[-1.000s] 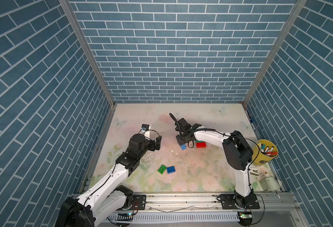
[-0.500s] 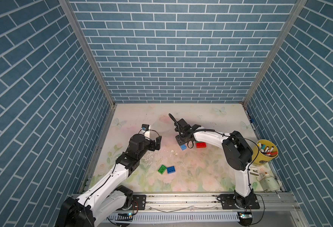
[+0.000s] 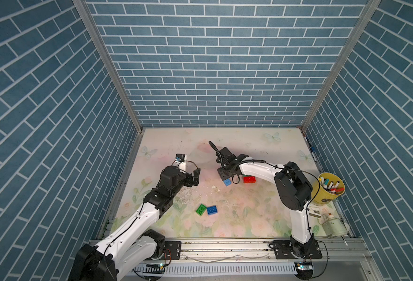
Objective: Assemble a rectangle with lego
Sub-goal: Assemble the lego brick with the lego brick.
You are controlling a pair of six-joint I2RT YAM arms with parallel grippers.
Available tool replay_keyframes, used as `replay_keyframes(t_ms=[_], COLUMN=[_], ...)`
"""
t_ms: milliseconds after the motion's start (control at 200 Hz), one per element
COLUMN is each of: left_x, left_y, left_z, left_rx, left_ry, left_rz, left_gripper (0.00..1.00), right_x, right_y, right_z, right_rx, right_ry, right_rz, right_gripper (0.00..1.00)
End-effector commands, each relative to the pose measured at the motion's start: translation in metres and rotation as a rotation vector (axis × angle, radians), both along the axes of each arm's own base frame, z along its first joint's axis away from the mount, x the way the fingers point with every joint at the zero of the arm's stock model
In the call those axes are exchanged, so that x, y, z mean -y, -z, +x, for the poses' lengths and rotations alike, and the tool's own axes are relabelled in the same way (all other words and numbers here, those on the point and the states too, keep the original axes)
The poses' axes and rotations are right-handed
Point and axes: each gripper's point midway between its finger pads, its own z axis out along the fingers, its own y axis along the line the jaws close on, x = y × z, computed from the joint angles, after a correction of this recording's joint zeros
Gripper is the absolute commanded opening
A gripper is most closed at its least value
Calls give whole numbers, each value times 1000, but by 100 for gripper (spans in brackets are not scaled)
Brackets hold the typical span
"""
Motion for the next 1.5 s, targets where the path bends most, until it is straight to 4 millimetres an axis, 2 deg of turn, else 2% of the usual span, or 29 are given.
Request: replay_keyframes(t_ms=[0, 120, 365, 510, 745, 755, 780, 1055, 1135, 1380, 1395, 1495], left_x=[0, 0, -4, -7, -10, -10, -10, -13, -13, -17, -17, -15], left_y=[-1, -5, -21, -28, -29, -29, -29, -28, -27, -26, -26, -29], left_z=[-2, -2, -5, -6, -6, -6, -6, -5, -6, -8, -8, -10], left_rx=[10, 22, 67, 85, 86, 87, 88, 87, 82, 73, 71, 62], left_ry=[2, 2, -16, -31, -47, -48, -50, -63, -63, -80, -82, -77], left_rz=[-1, -7, -35, -47, -50, -49, -48, -43, -41, -28, -27, -25], left_gripper=[100, 100, 100, 100, 100, 100, 100, 100, 100, 100, 100, 100], right_x=[50, 47, 39, 35, 16, 15, 14, 3, 1, -3, -4, -5], right_y=[71, 53, -15, -35, -33, -24, -18, -2, -2, -21, -36, -62], right_z=[-42, -34, -3, 11, 21, 20, 19, 15, 14, 14, 15, 14], right_rx=[-204, -190, -87, -48, -53, -63, -74, -108, -110, -91, -76, -52], right_ry=[29, 83, 310, 454, 542, 541, 539, 522, 519, 487, 483, 456], right_rz=[-247, -239, -181, -125, -37, -54, -62, -62, -53, 4, 32, 84], right_gripper=[29, 29, 31, 31, 31, 31, 31, 33, 38, 72, 73, 80])
